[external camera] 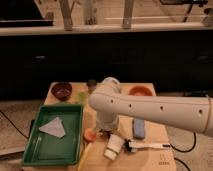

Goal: Place grapes in paper cup

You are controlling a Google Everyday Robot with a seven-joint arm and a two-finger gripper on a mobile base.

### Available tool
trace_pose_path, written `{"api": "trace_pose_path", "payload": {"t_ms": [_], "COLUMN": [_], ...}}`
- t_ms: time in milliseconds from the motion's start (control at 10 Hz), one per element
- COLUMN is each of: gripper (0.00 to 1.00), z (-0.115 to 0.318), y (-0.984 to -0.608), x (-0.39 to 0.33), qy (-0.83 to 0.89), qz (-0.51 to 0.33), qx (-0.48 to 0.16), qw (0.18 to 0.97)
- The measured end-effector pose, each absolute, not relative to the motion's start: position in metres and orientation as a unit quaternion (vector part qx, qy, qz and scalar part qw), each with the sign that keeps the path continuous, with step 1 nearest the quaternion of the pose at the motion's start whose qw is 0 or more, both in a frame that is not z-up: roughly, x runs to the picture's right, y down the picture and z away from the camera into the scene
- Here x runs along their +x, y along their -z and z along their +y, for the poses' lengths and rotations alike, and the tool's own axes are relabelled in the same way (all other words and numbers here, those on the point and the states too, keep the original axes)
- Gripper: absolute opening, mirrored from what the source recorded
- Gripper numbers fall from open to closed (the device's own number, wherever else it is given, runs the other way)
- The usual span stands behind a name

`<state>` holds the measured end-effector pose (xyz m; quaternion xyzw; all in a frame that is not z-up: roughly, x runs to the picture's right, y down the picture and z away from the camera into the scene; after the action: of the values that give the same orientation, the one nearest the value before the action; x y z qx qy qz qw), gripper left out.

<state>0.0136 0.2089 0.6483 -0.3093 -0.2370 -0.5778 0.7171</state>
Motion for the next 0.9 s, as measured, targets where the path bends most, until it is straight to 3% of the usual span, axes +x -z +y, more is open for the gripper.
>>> {"api": "trace_pose_path", "payload": {"t_ms": [900], "gripper": [0.80], "z": [0.2089], "y": [-0.6488], "x": [0.0124], "qy": [0.578], "qz": [-0.247], "qx": [-0.307], "qw": [0.714]}}
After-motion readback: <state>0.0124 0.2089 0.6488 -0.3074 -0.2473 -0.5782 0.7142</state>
